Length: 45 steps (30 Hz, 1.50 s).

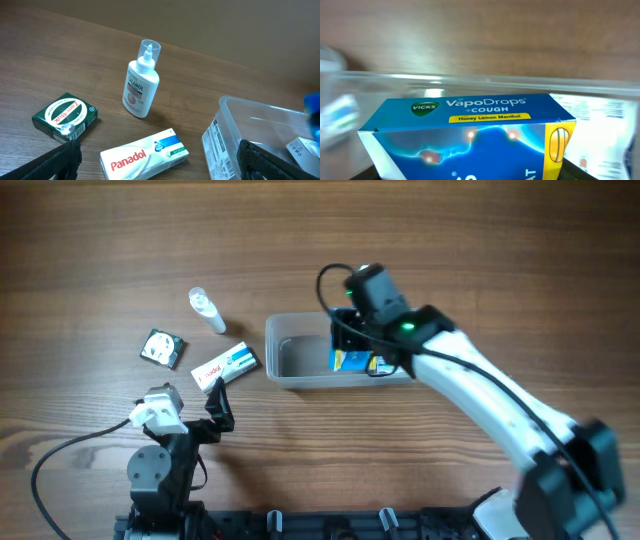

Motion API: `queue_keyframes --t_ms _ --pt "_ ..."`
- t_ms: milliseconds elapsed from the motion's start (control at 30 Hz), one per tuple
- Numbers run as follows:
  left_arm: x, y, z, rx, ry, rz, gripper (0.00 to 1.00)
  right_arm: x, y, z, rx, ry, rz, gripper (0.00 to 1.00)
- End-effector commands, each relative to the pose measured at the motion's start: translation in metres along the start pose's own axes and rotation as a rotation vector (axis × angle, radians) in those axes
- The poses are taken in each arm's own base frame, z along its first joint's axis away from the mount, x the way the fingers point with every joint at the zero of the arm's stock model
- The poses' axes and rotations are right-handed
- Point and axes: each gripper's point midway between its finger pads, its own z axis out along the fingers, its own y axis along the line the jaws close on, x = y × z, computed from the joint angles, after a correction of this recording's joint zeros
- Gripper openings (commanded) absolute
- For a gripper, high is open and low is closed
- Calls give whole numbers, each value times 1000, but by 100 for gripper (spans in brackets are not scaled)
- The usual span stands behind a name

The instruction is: Pack container

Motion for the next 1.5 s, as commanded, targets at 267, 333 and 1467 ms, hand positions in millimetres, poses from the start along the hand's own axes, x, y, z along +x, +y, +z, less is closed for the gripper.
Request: queue_keyframes --t_ms 267,333,1467 --pt "-2 2 0 -10 -14 16 100 33 -24 41 126 141 -15 69" --pt "-2 2 0 -10 -14 16 100 36 -25 41 132 154 -29 72" --pt "-2 2 0 -10 -14 16 100 -62 -145 -287 79 -718 257 100"
